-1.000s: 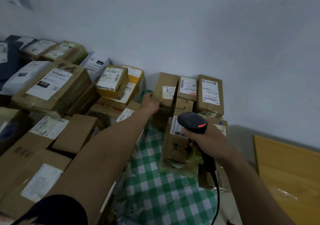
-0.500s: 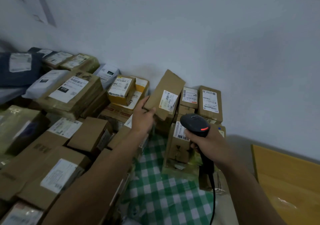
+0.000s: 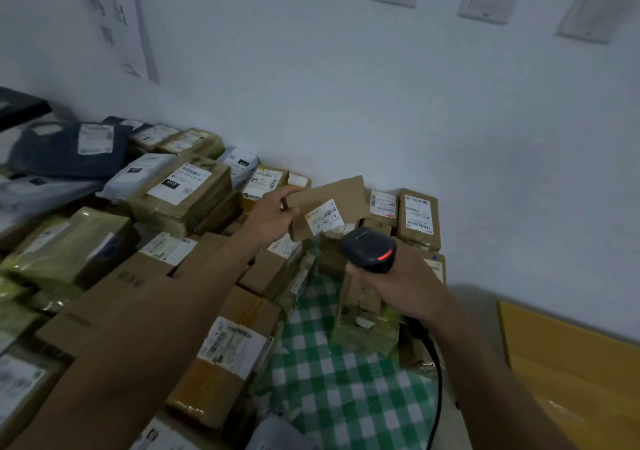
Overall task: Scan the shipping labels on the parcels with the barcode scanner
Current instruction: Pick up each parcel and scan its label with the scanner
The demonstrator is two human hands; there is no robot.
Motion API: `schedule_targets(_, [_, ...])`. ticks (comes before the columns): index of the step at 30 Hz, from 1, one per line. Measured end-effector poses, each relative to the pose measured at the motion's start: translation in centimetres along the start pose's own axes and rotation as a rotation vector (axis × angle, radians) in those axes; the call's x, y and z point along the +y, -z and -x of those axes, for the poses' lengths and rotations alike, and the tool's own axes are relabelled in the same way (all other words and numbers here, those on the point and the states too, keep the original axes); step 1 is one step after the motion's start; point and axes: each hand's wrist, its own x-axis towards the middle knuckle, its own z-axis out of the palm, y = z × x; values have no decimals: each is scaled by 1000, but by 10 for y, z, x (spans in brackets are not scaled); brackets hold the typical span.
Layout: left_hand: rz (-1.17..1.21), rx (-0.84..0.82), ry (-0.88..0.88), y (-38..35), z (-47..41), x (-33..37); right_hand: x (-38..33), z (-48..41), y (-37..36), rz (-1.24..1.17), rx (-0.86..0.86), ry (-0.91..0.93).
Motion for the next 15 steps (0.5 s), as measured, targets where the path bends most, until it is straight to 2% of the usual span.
schedule_targets(15, [-27,54,-1,8,4,-4,-14,9,2,44,-73,22])
